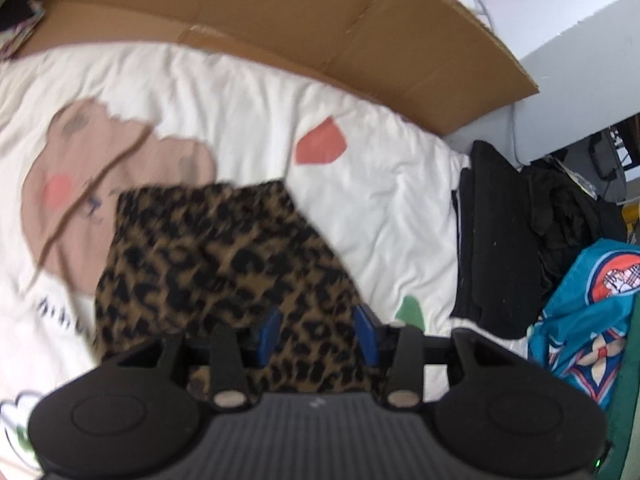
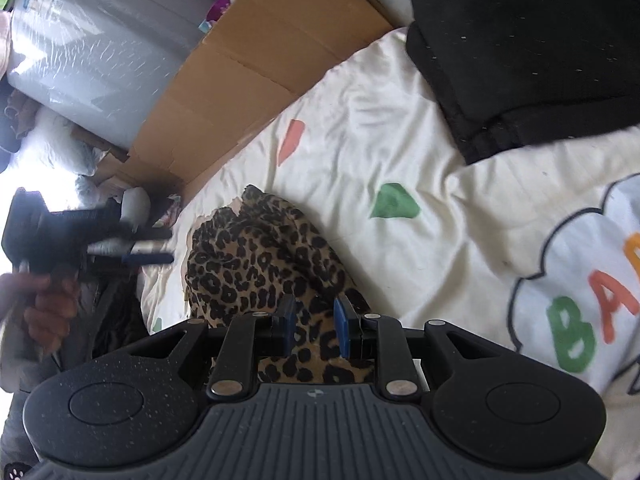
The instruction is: Fold clothes
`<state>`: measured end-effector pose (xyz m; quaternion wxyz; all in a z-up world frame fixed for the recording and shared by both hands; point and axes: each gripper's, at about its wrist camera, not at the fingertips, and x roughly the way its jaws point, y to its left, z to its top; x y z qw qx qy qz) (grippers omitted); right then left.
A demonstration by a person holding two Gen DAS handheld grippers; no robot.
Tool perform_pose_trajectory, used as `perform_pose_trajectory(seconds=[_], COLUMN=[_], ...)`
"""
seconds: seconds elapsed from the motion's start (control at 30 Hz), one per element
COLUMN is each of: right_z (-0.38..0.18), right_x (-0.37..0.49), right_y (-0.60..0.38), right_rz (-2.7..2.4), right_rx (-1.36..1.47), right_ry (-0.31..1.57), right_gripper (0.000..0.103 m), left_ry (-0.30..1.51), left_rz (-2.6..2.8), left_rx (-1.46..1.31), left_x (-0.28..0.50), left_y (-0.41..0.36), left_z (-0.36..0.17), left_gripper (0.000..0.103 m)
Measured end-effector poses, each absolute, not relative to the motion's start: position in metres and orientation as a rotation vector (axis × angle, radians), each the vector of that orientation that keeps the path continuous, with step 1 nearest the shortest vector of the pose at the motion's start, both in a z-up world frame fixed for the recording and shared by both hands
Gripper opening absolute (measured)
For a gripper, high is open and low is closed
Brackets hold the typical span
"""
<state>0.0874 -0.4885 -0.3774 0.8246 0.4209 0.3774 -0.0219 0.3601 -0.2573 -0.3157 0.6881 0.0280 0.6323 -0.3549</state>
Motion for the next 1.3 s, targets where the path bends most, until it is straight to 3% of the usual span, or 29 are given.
perform_pose_trajectory(seconds=[0.57,0.8,1.3], right_z=[-0.380,-0.379,-0.417], right_x=[0.114,0.145,0.171], right_y=[-0.491,-0.484,-0.449], right_rz=[-0.001,0.046,0.027], right_rx=[0.803,0.786,0.657], right_ry=[0.797,0.766,0.894], right_gripper=[0.022,0.022,0.022], left_ry=[1.393,1.425,1.462], left_rz=[-0.706,-0.591,-0.475], left_rx=[0.140,0.170,0.158], left_x=[0.373,0.371,0.361], left_y=[-0.332,-0.331,-0.311], left_z=[-0.359,-0.386,-0.410], left_gripper=[0.037,0.033,0.033])
